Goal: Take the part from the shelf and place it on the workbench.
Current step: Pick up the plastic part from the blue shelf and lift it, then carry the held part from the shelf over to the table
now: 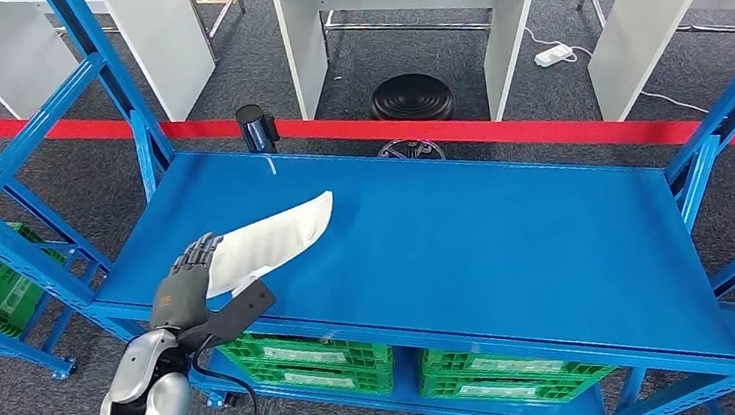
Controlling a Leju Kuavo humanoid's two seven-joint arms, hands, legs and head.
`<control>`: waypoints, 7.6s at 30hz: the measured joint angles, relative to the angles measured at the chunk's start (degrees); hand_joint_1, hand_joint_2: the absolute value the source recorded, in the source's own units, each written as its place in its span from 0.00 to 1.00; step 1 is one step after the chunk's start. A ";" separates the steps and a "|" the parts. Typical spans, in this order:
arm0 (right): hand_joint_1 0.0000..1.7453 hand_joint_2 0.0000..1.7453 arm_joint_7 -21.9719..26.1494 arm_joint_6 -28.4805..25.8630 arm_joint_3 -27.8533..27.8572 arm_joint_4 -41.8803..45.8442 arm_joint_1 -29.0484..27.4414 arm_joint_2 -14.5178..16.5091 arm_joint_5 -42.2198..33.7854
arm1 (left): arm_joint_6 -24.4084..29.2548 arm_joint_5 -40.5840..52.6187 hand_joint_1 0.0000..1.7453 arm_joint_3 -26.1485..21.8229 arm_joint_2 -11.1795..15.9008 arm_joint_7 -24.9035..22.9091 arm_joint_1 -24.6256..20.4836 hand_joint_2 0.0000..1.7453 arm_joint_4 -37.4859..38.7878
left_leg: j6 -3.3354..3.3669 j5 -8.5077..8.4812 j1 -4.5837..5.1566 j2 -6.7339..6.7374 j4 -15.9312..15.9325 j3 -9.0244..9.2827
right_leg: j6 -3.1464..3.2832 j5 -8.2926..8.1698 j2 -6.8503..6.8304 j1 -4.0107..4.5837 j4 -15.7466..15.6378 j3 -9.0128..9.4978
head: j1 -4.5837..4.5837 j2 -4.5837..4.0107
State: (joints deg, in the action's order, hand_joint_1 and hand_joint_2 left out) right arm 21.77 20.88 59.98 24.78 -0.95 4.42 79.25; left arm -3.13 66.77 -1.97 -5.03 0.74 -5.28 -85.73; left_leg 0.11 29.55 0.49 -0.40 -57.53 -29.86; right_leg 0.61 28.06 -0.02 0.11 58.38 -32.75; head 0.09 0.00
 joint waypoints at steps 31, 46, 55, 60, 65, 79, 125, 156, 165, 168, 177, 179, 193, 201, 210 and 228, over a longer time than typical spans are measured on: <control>0.00 0.00 0.49 -2.08 -0.95 -4.60 1.28 -2.03 -0.58 | 0.41 -0.93 1.00 -0.46 0.79 2.91 -2.34 1.00 6.08 | 0.00 0.00 0.00 -0.01 0.00 0.00 | 0.00 0.00 0.00 0.00 0.00 0.01 | -0.01 0.00; 0.00 0.00 0.85 -3.65 -1.07 -7.25 1.98 -2.77 -0.95 | 1.64 -1.03 1.00 -0.44 1.37 4.06 -3.64 1.00 6.97 | 0.00 0.00 0.00 0.00 0.00 0.07 | 0.00 -0.01 -0.01 0.00 0.00 0.08 | 0.00 0.00; 0.00 0.00 1.05 -4.77 -1.81 -8.60 2.27 -3.36 -1.31 | 2.42 -4.94 1.00 -0.43 1.48 6.76 -3.34 1.00 4.79 | 0.00 0.00 0.00 -0.01 0.00 0.04 | 0.00 -0.01 -0.01 0.01 0.00 0.06 | 0.00 0.00; 0.00 0.00 1.05 -5.26 -2.07 -9.13 2.28 -3.58 -1.57 | 1.09 -13.70 1.00 -0.25 1.33 10.37 -2.62 1.00 -0.74 | 0.00 0.00 0.00 -0.01 0.00 0.02 | 0.00 0.00 0.00 0.00 0.00 0.04 | 0.00 0.00; 0.00 0.00 1.20 -5.65 -2.40 -9.44 2.33 -3.75 -1.98 | -3.82 -32.12 1.00 1.61 1.41 14.40 -1.43 1.00 -9.43 | 0.01 0.01 0.00 -0.01 0.00 -0.01 | -0.01 0.00 -0.01 0.00 -0.01 0.03 | 0.00 0.00; 0.00 0.00 1.05 -5.72 -3.41 -9.54 2.95 -3.89 -3.20 | -15.87 -72.34 1.00 13.63 5.97 20.74 1.19 1.00 -26.01 | -0.01 0.02 0.00 0.00 0.00 0.00 | -0.01 0.00 0.00 0.00 -0.02 0.04 | 0.00 0.00; 0.00 0.00 0.87 -3.33 -3.87 -6.98 2.19 -2.52 -4.75 | -18.18 -77.25 1.00 19.85 10.44 20.90 1.89 1.00 -35.68 | -2.32 6.90 -0.86 0.13 -12.80 -6.64 | 1.38 -0.54 0.06 -0.87 0.50 -1.05 | -0.52 0.00; 0.00 0.00 -1.63 5.57 -2.02 6.51 -1.83 2.05 -8.86 | -18.29 -78.61 1.00 22.00 11.95 19.85 1.56 1.00 -35.53 | -2.30 5.54 -0.90 0.46 -13.65 -9.09 | 1.37 -0.10 -0.21 -0.79 -0.88 0.93 | -0.76 0.00; 0.00 0.00 -0.40 5.86 -1.63 6.07 -0.79 1.69 -9.39 | -18.52 -77.30 1.00 22.81 12.31 20.18 0.11 1.00 -34.71 | -0.31 2.77 -0.42 0.41 1.95 4.91 | -0.83 -4.47 -0.32 -0.64 -0.75 -3.09 | -1.28 0.00; 0.00 0.00 0.12 5.51 -1.63 4.42 0.00 0.93 -9.41 | -18.82 -77.02 1.00 23.68 12.49 19.99 -1.29 1.00 -34.15 | 1.15 1.29 -0.52 0.17 2.20 3.78 | -1.89 -2.69 -0.37 -0.93 1.59 -4.25 | -1.07 0.00; 0.00 0.00 1.13 3.59 -1.75 -0.79 1.38 -2.16 -9.91 | -19.45 -78.88 1.00 26.73 13.16 18.47 -5.56 1.00 -31.72 | 0.98 -1.11 -0.34 -3.37 0.65 -0.07 | -1.45 0.40 3.05 -0.88 1.98 0.11 | -0.14 0.00; 0.00 0.00 1.33 3.21 -1.78 -1.69 1.46 -2.83 -10.03 | -19.49 -79.29 1.00 27.33 13.29 18.23 -6.44 1.00 -31.27 | 0.40 -1.32 -0.47 -4.26 0.36 -0.66 | -0.97 0.24 4.09 -0.67 -0.86 1.59 | -0.07 0.00; 0.00 0.00 0.05 1.71 -1.93 -5.47 1.45 -4.22 -10.25 | -18.98 -80.04 1.00 29.40 14.39 17.77 -8.52 1.00 -29.57 | -1.78 -1.22 -1.05 4.72 -1.64 -2.00 | -0.44 0.17 -5.75 -0.73 -0.81 1.42 | -1.41 0.00; 0.00 0.00 -9.67 1.81 -0.72 -7.91 0.87 -5.23 -12.14 | -18.84 -79.82 1.00 29.64 14.67 18.32 -8.75 1.00 -29.12 | 1.30 -2.51 -0.92 0.19 -0.16 -2.69 | -2.33 7.10 -1.18 -0.99 10.85 -3.40 | -0.36 0.00; 0.00 0.00 -18.93 6.78 5.04 -2.39 -0.70 -4.36 -15.48 | -18.55 -78.02 1.00 29.66 14.98 18.65 -8.48 1.00 -29.00 | -0.05 -3.15 -0.70 -6.73 -0.83 -3.77 | -1.14 0.91 4.58 -0.93 0.05 1.28 | 0.25 0.00; 0.00 0.00 -22.84 20.02 14.54 26.52 -2.96 7.40 -12.00 | -18.45 -79.03 1.00 29.81 15.77 19.84 -7.38 1.00 -29.46 | 0.33 -2.09 -0.43 2.00 -0.10 -2.36 | -1.50 1.52 -6.80 -0.70 0.11 1.98 | -1.08 0.00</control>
State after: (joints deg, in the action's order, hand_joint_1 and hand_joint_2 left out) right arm -1.07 40.90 74.52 51.30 -3.91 11.81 67.25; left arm -21.57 -12.26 27.85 10.74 20.57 -12.66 -115.20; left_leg 0.44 27.46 0.06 1.60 -57.63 -32.23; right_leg -0.89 29.58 -6.82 -0.59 58.50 -30.77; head -0.99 0.00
